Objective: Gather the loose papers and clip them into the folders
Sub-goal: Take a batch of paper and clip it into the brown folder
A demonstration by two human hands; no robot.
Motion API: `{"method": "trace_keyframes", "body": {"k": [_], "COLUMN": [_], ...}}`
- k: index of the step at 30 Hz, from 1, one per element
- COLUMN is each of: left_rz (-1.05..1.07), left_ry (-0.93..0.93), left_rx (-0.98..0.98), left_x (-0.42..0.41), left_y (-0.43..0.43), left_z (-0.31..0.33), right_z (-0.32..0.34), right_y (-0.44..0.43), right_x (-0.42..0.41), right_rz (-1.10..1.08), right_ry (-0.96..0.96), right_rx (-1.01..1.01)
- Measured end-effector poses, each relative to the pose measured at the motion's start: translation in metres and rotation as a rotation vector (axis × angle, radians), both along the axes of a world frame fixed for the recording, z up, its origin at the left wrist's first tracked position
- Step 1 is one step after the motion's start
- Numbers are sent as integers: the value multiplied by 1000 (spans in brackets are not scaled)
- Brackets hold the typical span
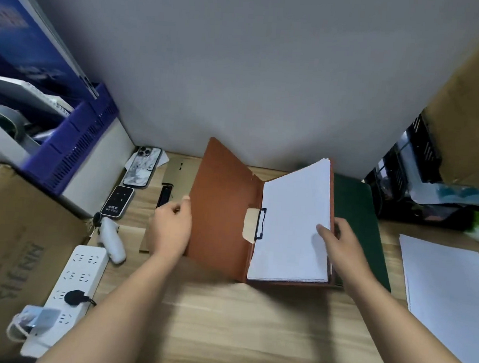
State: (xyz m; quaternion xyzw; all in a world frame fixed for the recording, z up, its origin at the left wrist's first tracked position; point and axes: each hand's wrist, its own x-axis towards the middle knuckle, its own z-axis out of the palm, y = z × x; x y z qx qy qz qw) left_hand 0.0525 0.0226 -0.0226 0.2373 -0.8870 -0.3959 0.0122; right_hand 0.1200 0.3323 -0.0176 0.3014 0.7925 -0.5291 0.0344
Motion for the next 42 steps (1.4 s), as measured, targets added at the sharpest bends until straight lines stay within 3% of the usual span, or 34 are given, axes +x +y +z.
{"method": "trace_keyframes", "body": {"k": [3, 5, 8, 13, 14, 16, 19, 27, 30, 34, 38, 40, 42], "left_rz": [-285, -484, -695, -428, -369, -295, -355, -463, -538, -412, -299, -257, -219], "left_ry": [94, -8, -195, -356, -401, -469, -436, -246, -230, -283, -311, -327, -339], "left_rx": [307, 540, 603, 272, 269, 450, 612, 275, 185, 242, 257, 231, 160], "left_x": [4, 13, 21, 22, 24, 29, 39, 64, 71, 71, 68, 61, 51], "left_y": [48, 77, 101, 87, 86, 89, 114, 208, 222, 216, 169, 135, 83], "left_z": [29, 32, 3, -55, -58, -57, -51, -61, -61, -59, -62, -65, -66], "right_z": [13, 18, 7, -13, -14, -21, -33, -59, -56, -33, -16, -14, -22], "right_y": [-16, -26, -27, 4, 15, 40, 78, 145, 154, 137, 71, 34, -9], "right_x": [-11, -14, -13, 0, 5, 16, 25, 39, 44, 45, 28, 21, 13], "right_rz": [6, -45, -76, -201, -218, -235, -328, -299, -293, -274, -9, 128, 289], "right_ry": [63, 18, -44, -57, -47, -24, -10, -193, -165, 23, 91, -6, -155], "right_rx": [-182, -391, -565, -363, -366, -372, -368, -316, -230, -14, -348, -549, -627]}}
